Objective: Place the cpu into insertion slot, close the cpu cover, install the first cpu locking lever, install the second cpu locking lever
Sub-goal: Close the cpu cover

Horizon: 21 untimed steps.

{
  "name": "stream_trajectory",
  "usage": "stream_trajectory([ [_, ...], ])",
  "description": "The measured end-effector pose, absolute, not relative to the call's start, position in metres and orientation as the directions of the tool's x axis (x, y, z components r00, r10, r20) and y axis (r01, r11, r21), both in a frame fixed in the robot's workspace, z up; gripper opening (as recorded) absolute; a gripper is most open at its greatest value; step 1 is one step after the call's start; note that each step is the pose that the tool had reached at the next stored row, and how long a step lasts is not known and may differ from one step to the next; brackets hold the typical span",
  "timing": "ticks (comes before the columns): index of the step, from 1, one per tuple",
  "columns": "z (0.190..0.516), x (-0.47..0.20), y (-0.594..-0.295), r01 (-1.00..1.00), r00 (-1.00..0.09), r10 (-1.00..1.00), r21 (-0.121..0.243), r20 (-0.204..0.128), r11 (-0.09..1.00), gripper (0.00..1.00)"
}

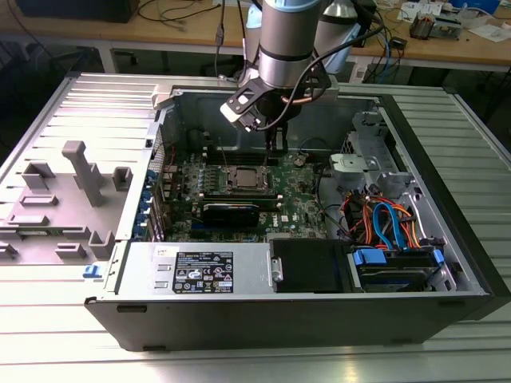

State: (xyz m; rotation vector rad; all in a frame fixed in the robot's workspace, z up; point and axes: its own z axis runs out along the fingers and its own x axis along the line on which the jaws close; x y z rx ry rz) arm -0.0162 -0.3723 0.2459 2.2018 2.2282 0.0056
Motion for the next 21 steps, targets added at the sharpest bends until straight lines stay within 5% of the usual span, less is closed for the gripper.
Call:
stream_trajectory([
  [21, 0.245, -0.031, -0.373, 1.000, -0.016, 1.000, 0.007, -0.004, 0.016, 0.11],
])
